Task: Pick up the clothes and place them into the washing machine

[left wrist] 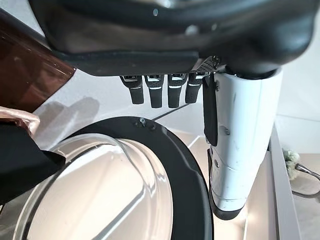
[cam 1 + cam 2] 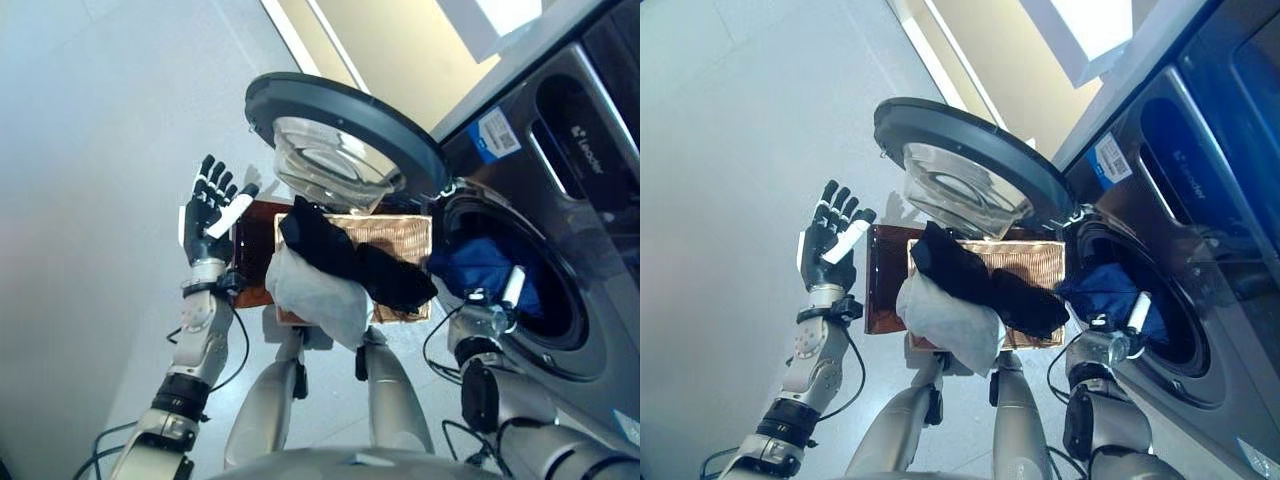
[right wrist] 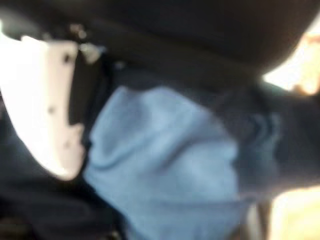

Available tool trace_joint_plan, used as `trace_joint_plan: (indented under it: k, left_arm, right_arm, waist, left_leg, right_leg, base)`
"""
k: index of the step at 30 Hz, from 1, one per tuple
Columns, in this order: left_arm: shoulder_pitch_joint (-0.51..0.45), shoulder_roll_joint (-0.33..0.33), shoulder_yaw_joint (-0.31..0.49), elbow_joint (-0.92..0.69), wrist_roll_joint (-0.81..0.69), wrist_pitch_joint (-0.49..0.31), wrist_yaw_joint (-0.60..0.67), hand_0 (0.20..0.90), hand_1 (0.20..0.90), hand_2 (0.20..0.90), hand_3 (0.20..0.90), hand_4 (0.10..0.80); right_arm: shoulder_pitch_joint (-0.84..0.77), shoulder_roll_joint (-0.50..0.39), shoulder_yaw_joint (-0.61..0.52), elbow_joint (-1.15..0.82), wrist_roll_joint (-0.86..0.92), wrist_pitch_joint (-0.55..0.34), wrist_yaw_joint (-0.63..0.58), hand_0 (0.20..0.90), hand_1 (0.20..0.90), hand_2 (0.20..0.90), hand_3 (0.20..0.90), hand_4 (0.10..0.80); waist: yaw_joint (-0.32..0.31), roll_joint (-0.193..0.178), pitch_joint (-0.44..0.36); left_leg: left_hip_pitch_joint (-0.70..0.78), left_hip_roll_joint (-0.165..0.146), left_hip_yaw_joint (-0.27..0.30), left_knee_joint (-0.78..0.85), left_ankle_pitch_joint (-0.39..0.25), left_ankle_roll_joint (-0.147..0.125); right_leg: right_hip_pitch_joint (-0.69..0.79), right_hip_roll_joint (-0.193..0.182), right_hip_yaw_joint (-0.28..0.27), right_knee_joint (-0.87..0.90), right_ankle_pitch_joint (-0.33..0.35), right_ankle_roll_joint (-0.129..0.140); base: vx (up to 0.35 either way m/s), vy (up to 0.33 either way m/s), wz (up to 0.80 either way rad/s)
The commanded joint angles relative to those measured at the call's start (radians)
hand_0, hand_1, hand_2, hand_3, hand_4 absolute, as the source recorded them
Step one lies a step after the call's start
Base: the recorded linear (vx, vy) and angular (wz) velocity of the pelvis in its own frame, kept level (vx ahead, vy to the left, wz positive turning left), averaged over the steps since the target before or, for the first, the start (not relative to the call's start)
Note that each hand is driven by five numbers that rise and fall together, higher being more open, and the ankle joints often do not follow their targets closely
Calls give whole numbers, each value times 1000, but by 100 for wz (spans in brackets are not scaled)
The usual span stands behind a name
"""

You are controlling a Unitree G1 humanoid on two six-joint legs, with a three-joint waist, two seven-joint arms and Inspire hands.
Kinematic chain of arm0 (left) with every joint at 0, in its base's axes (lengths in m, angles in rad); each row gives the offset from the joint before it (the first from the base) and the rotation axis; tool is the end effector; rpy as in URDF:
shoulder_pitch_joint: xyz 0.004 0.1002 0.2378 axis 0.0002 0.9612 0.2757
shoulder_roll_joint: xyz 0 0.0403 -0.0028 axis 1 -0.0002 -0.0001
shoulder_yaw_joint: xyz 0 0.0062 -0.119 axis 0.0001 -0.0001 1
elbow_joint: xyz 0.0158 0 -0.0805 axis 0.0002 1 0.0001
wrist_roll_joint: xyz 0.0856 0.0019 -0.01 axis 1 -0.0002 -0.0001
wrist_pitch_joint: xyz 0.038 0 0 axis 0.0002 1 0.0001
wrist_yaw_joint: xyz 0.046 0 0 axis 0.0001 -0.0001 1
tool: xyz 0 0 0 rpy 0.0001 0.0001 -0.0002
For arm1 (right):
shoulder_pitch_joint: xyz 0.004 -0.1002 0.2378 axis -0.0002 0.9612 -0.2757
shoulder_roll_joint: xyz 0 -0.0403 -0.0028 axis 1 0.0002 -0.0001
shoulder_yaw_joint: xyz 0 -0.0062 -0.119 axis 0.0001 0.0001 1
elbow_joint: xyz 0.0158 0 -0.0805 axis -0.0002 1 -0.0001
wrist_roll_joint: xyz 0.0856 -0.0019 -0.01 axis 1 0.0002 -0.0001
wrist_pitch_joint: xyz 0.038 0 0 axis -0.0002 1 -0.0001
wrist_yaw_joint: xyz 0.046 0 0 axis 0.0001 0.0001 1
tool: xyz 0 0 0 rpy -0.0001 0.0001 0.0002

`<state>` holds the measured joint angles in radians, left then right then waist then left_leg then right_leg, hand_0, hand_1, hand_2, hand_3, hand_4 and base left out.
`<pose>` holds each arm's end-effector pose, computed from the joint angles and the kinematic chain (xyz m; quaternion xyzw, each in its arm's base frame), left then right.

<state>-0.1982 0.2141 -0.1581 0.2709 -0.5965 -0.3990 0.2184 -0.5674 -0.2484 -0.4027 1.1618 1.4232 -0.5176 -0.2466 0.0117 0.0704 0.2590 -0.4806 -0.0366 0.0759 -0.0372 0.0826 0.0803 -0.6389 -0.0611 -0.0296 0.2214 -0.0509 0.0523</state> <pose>0.2268 0.1707 0.0372 -0.1923 -0.1092 0.0792 0.9720 0.2515 -0.2586 -0.0062 0.5513 -0.0125 -0.5335 0.6414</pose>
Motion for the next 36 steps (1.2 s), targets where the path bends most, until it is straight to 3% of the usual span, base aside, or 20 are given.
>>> trace_joint_plan:
  k: [1, 8, 17, 24, 34, 35, 36]
  left_arm:
    - [-3, 25, 59, -118, 24, -112, -8, 900, 900, 900, 900, 800]
    - [0, 32, 71, -120, 30, -116, -19, 900, 900, 900, 900, 800]
    - [39, 53, 56, -123, -1, -114, -61, 900, 900, 900, 900, 800]
    - [54, 74, 53, -139, -9, -115, -71, 900, 900, 900, 900, 800]
    - [44, 78, 46, -151, -25, -134, -75, 900, 900, 900, 900, 800]
    - [43, 78, 47, -154, -23, -134, -74, 900, 900, 900, 900, 800]
    - [44, 77, 47, -156, -21, -133, -74, 900, 900, 900, 900, 800]
  right_arm:
    - [52, -115, -14, 24, 14, -99, -15, 200, 200, 200, 200, 300]
    - [39, -186, -33, 29, 1, -99, -13, 200, 200, 200, 200, 300]
    - [-84, -343, -88, 26, 35, -158, -74, 200, 200, 200, 200, 300]
    - [-156, -426, -51, 10, -30, -148, -126, 200, 200, 200, 200, 300]
    - [-246, -429, 41, -128, -115, -185, -122, 200, 200, 200, 200, 300]
    - [-244, -424, 43, -134, -127, -188, -131, 620, 620, 620, 620, 600]
    - [-240, -418, 45, -134, -133, -188, -133, 900, 900, 900, 900, 800]
  waist:
    - [-18, 22, -88]
    - [-20, 24, -97]
    - [-2, 48, -106]
    - [13, 60, -107]
    - [22, 61, -109]
    - [19, 62, -109]
    - [19, 62, -109]
  left_leg:
    - [-44, -44, 3, 42, -61, -54]
    - [-58, -45, 5, 34, -61, -54]
    - [-69, -49, 6, 10, -53, -58]
    - [-85, -49, 4, -7, -45, -60]
    - [-91, -44, 0, -41, -28, -68]
    - [-91, -44, -2, -41, -28, -69]
    - [-90, -44, -2, -40, -28, -69]
  right_leg:
    - [34, -22, -36, -145, 126, -11]
    - [13, -22, -28, -147, 128, -9]
    - [-24, -21, -14, -129, 119, -10]
    - [-59, -21, -9, -117, 113, -12]
    - [-78, -15, -7, -123, 118, -10]
    - [-78, -15, -9, -122, 118, -10]
    - [-78, -14, -10, -121, 116, -11]
  base:
    - [0, 0, 0]
    - [7, 0, -2]
    - [6, 0, 0]
    - [0, 0, 0]
    - [8, -7, 0]
    - [15, -15, 9]
    - [10, -4, 7]
